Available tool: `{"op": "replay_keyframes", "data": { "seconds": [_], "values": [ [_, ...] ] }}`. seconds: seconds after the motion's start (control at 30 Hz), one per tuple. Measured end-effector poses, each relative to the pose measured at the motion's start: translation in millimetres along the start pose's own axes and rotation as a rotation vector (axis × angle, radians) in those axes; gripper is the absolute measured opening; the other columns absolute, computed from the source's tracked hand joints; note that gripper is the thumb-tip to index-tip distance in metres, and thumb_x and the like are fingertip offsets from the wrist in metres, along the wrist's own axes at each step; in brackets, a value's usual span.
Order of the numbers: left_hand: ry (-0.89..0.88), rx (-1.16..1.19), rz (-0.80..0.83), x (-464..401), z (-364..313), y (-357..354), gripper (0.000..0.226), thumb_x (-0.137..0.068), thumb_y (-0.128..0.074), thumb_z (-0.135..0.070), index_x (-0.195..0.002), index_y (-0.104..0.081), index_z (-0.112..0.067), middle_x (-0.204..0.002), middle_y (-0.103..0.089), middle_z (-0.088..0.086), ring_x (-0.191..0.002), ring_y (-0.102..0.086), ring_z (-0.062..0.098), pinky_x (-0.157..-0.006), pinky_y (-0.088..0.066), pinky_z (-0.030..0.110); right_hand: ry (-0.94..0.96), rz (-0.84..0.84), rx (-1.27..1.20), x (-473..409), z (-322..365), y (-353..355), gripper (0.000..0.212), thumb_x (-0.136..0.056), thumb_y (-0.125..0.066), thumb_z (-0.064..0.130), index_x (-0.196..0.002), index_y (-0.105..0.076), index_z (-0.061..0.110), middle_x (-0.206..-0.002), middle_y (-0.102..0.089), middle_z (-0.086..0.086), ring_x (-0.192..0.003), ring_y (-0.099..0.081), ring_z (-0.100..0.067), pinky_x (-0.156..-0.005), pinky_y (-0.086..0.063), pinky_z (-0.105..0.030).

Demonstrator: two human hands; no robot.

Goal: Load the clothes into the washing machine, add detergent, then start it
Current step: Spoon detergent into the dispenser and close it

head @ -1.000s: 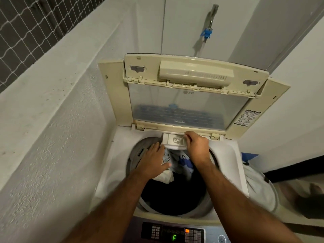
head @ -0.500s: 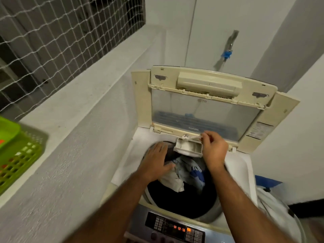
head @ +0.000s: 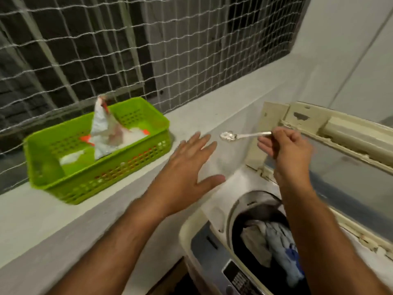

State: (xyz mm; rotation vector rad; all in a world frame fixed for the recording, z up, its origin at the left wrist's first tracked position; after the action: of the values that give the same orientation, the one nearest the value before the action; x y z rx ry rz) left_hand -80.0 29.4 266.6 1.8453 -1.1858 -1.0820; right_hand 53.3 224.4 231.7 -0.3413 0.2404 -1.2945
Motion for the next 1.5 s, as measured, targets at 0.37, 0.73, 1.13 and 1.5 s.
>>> {"op": "replay_keyframes", "data": {
  "seconds": [0.37,0.73,1.13,1.5],
  "values": [
    [0.262,-0.164,-0.198,66.9,94.7,159.0,0.097,-0.072,-0.053,-0.074,-0.149,-0.027,-0.022,-0.154,-0.016,-0.014,-0.145,-0.015,0.007,-0.115,-0.009,0.020,0.176,0.573,0.283,26.8,16.3,-239.3,0.019,-0.091,-0.058,0.003,-0.076,-0.065,0.014,-0.069,-0.071,-0.005,-0.057,-0.068,-0.013,-0.057,-0.059,-0.027],
    [0.330,-0.123,0.020,90.2,157.4,142.4,0.115,-0.061,-0.039,-0.087,-0.153,-0.003,-0.027,-0.160,-0.001,-0.009,-0.145,-0.002,0.002,-0.113,-0.002,0.016,0.303,0.850,0.922,47.3,-47.7,-337.8,0.025,-0.092,-0.056,-0.002,-0.072,-0.061,0.012,-0.063,-0.064,-0.014,-0.060,-0.069,-0.032,-0.062,-0.060,-0.053],
    [0.347,-0.075,0.071,92.7,168.8,132.9,0.111,-0.058,-0.031,-0.082,-0.150,0.010,-0.035,-0.157,0.014,-0.019,-0.142,0.007,-0.004,-0.103,0.009,0.006,0.003,1.001,1.005,65.2,-99.0,-348.6,0.025,-0.094,-0.056,-0.003,-0.074,-0.060,0.011,-0.058,-0.063,-0.010,-0.051,-0.066,-0.020,-0.062,-0.059,-0.045],
    [0.352,-0.068,0.064,94.2,169.5,131.3,0.111,-0.057,-0.030,-0.084,-0.150,0.009,-0.036,-0.157,0.016,-0.019,-0.143,0.009,-0.003,-0.111,0.005,0.013,-0.045,0.942,0.881,60.1,-75.4,-338.5,0.012,-0.096,-0.056,0.001,-0.086,-0.062,0.004,-0.063,-0.062,-0.015,-0.047,-0.064,-0.013,-0.046,-0.056,-0.029]
  ]
}}
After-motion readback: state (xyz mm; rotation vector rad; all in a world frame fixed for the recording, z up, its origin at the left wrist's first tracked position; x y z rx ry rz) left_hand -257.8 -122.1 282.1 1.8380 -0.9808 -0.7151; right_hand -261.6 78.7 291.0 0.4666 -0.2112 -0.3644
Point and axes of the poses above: each hand's wrist, its own x-axis away from the middle knuckle, its own y-axis out of the back of the hand, z = x × y, the point moved 7 cm from there along -x, towards the middle knuckle
